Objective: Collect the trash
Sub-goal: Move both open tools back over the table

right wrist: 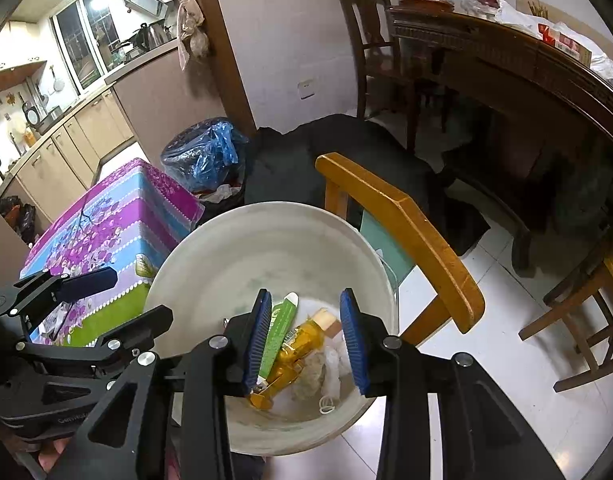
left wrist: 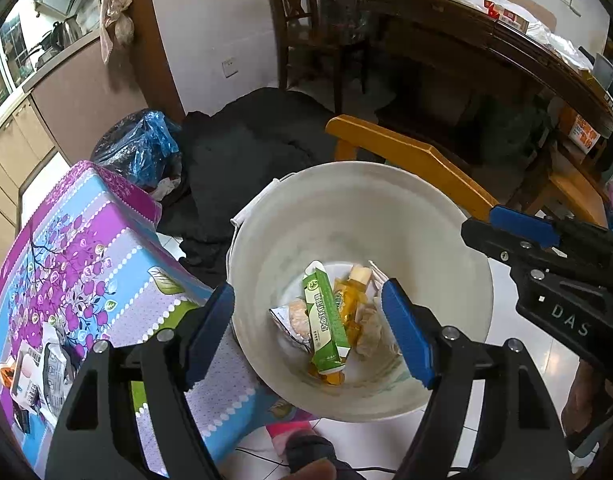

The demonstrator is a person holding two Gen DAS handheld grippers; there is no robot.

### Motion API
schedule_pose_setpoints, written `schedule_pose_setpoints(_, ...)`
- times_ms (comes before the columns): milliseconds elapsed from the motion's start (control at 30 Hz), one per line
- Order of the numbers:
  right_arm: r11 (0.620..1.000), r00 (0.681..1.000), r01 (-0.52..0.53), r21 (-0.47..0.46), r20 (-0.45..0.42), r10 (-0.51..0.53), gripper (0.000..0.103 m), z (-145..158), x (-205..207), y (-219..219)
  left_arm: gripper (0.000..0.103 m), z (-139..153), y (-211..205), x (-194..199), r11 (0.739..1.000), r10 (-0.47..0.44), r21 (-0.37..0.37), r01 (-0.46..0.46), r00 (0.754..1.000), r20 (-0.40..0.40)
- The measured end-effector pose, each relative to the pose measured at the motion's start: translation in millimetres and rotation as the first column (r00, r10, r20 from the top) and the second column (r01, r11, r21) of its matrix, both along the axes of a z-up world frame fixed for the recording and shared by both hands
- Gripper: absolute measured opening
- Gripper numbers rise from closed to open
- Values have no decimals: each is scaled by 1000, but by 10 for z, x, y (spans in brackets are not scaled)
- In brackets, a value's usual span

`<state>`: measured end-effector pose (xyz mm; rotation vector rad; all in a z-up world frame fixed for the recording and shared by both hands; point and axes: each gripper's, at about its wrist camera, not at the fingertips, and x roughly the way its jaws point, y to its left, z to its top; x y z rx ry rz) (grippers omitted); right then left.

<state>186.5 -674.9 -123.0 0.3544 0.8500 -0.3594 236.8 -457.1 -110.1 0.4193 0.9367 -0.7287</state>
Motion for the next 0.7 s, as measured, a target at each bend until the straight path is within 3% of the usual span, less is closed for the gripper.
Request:
schedule_pose_setpoints(400, 1000, 1000, 8, -15, 13, -8, 36, 65, -34, -30, 73, 8, -8, 2, 1000, 1, -3, -1, 1000, 2)
schedule_pose_setpoints(500, 998, 995, 13, -64, 96, -7, 37, 256, -160, 62, 73, 51, 72, -28, 1000, -5, -13, 6, 1000, 19)
schedule_pose_setpoints(567, 991, 976, -2, -137, 216, 32, 39, 511, -374, 297, 73, 145, 258, -75, 999, -12, -41, 14, 998, 60)
schedule_pose_setpoints(700, 963, 910, 1, -271, 399, 111, 80, 793, -836, 857, 73, 370, 1036, -112, 993, 3, -118, 22, 979, 204)
